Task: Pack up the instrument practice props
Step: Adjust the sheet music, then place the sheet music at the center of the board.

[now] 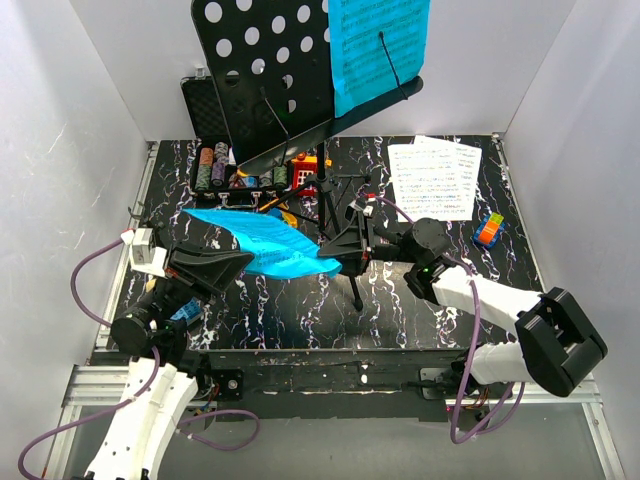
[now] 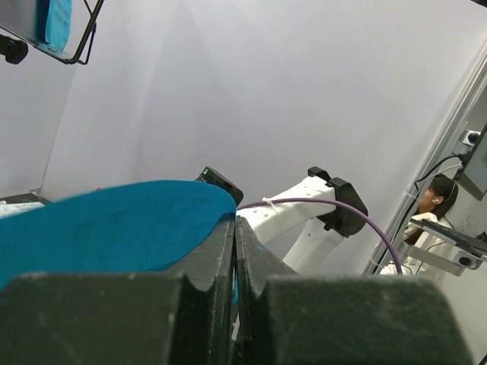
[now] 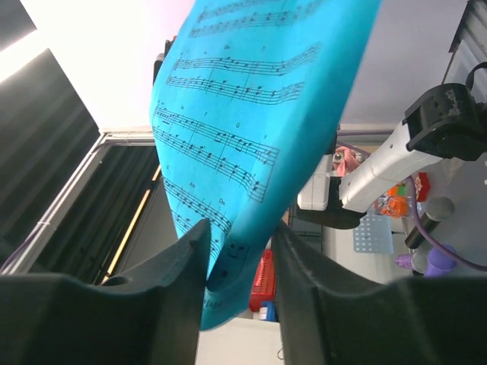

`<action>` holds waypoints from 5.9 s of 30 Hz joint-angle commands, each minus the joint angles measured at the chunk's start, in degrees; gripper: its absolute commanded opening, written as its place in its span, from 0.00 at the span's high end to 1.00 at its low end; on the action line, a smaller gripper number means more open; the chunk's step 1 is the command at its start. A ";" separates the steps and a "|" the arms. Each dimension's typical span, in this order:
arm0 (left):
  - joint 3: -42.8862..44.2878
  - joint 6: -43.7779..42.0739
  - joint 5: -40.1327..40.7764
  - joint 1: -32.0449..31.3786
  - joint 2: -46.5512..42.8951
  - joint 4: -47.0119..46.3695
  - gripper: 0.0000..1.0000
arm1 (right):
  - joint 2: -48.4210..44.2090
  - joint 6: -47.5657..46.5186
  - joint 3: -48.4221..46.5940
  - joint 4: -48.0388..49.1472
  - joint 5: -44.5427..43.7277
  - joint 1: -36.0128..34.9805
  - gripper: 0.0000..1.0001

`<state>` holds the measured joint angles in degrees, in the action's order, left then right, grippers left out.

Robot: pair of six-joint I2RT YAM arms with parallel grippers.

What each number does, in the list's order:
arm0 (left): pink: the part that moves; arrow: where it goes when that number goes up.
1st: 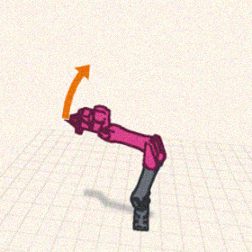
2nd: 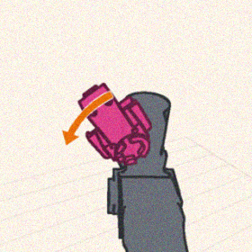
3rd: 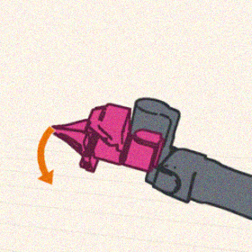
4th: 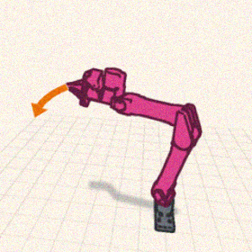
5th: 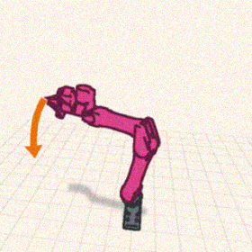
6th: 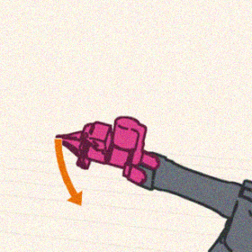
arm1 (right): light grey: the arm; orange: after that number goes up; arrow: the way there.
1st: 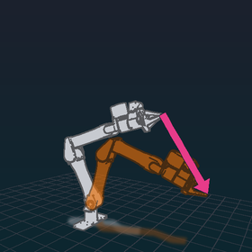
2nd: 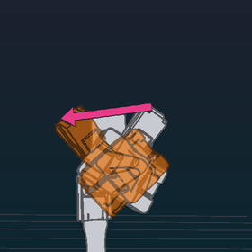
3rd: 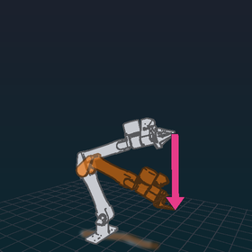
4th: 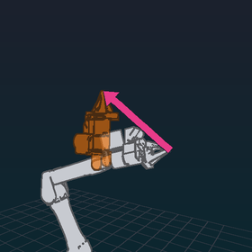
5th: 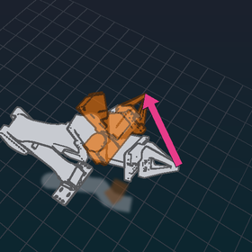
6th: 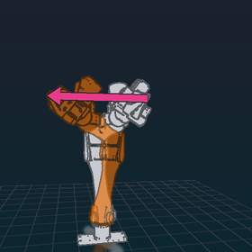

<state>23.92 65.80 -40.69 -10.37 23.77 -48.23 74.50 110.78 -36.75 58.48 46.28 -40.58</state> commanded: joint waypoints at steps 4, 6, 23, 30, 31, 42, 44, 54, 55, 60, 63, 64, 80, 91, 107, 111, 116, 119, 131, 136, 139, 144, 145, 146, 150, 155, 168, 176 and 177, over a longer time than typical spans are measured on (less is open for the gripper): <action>-0.54 -0.06 -0.53 -0.18 -1.09 1.47 1.00 | 0.21 2.33 -0.25 7.70 -0.32 -0.20 0.63; -0.54 -0.49 -0.27 -0.18 -1.79 2.78 1.00 | 0.30 2.34 0.10 8.23 -0.14 -0.12 0.67; -1.68 -1.64 0.43 -0.09 -8.74 17.72 0.93 | -8.22 -26.29 -8.06 -26.10 4.26 0.85 0.90; -3.79 -0.06 1.66 -0.18 -11.81 22.38 0.57 | -11.92 -46.94 -15.97 -52.21 1.80 1.03 0.99; -4.40 0.64 2.01 -0.18 -12.25 22.47 0.50 | -12.18 -49.15 -16.76 -54.33 1.53 1.03 0.99; -9.95 9.96 4.74 -0.18 -11.82 16.06 0.04 | -14.99 -65.15 -20.46 -63.65 1.35 1.03 0.99; -10.30 10.75 4.65 -0.18 -10.59 14.75 0.06 | -15.61 -69.54 -21.43 -66.46 1.01 0.94 0.99; -8.72 11.28 1.48 -0.26 -0.74 11.75 0.21 | -17.19 -83.36 -26.09 -78.95 -5.14 -2.57 0.99; -8.80 10.93 1.75 -0.26 -1.00 12.01 0.25 | -17.28 -83.80 -26.26 -79.30 -5.67 -2.92 0.99; -8.89 10.49 2.37 -0.09 -1.71 12.28 0.52 | -17.81 -84.59 -25.56 -79.66 -7.43 -3.72 0.99; -8.98 10.58 2.02 -0.18 -1.62 11.84 0.67 | -17.98 -84.77 -25.65 -80.01 -7.61 -3.81 0.99; -8.98 10.58 2.01 -0.18 -1.71 11.67 0.70 | -18.16 -84.85 -25.74 -80.10 -7.44 -3.72 0.99; -6.43 10.66 -3.78 -0.26 -2.15 4.47 1.00 | -20.88 -73.18 -25.92 -74.41 4.41 6.55 0.12; -3.97 10.40 -7.48 -1.32 -2.06 5.42 1.00 | -21.41 -69.30 -24.68 -67.11 8.38 8.32 0.10; -4.23 10.66 -5.72 -1.32 -0.83 5.86 1.00 | -18.87 -70.52 -27.05 -67.96 13.04 3.41 0.16; -4.41 10.66 -5.46 -1.23 -0.83 6.74 1.00 | -18.34 -68.69 -26.44 -65.18 12.08 1.99 0.39; -5.55 11.19 -4.67 -1.32 -0.57 6.74 1.00 | -18.42 -66.31 -25.39 -63.66 10.33 1.90 0.66; -5.99 10.93 -4.14 -1.32 -0.74 8.23 0.95 | -19.56 -66.40 -24.60 -64.19 8.22 1.91 0.89; -2.75 4.18 -1.95 -1.32 -3.11 28.76 0.02 | -24.22 -75.25 -31.87 -89.27 -6.27 11.47 0.99; -1.86 0.03 4.37 -1.32 -6.80 38.64 0.02 | -27.91 -81.07 -37.77 -103.73 -28.68 14.20 0.99; -3.09 0.21 8.86 -1.23 -8.47 39.08 0.02 | -28.88 -80.11 -39.97 -105.24 -38.07 15.17 0.99; -4.23 0.03 15.10 -1.32 -8.13 41.63 0.02 | -23.63 -79.32 -43.31 -102.17 -50.75 20.61 0.99; -4.41 0.20 16.15 -1.32 -7.78 41.64 0.02 | -21.78 -78.97 -43.32 -100.85 -52.24 21.93 0.99; -4.50 0.38 16.69 -1.32 -7.16 41.46 0.02 | -19.59 -78.36 -42.71 -99.54 -52.61 24.03 0.99; -4.15 0.38 15.38 -1.32 -4.52 38.75 0.02 | -11.41 -77.74 -39.11 -87.18 -52.53 31.06 0.99; -6.86 4.50 16.43 -1.32 -6.10 35.76 0.02 | 3.94 -75.36 -41.80 -75.54 -43.24 42.14 0.99; -6.70 -0.05 15.81 -1.93 3.91 36.62 0.02 | 40.62 -71.15 -77.95 -71.83 -26.86 48.04 0.99; -7.48 -0.24 15.90 -2.20 4.62 36.45 0.02 | 43.01 -67.90 -59.33 -68.59 -21.16 52.44 0.99; -7.83 0.03 15.90 -2.20 4.62 36.10 0.02 | 42.84 -67.72 -58.18 -68.59 -20.80 52.79 0.99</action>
<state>15.00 66.85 -25.56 -12.23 28.34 -11.97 116.66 40.38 -101.38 -12.53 21.17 9.67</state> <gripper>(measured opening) 0.981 0.022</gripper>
